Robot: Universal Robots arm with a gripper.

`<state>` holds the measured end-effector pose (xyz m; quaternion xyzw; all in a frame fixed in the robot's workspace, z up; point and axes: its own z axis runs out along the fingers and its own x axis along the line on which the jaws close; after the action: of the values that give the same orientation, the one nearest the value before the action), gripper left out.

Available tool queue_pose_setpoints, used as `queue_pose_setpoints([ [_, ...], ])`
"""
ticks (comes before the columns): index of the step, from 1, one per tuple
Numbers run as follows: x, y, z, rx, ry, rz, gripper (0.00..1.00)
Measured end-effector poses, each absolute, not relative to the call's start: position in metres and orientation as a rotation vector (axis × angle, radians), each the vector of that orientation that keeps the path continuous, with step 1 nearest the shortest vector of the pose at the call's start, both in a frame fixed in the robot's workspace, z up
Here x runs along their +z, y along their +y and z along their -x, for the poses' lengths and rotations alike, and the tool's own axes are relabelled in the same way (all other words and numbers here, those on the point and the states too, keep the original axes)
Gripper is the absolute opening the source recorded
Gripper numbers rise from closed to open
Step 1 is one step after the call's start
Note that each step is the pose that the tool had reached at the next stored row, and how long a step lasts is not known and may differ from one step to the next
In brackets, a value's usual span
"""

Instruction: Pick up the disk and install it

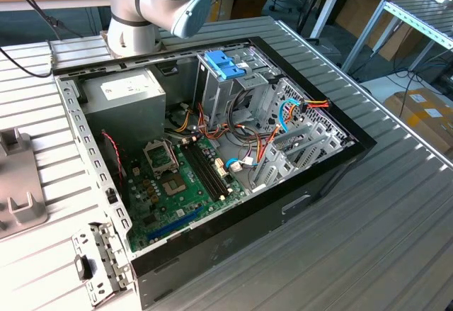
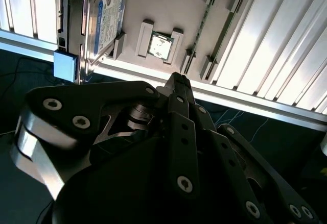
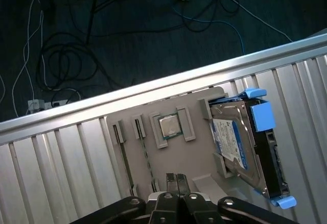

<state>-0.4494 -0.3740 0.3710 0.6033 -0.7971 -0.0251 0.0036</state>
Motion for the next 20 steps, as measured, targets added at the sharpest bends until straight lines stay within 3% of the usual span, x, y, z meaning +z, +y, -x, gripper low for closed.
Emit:
queue_pose_setpoints([
  [20,0.3709,-0.374,0.4494,-0.078,-2.376,-2.038,0.11],
])
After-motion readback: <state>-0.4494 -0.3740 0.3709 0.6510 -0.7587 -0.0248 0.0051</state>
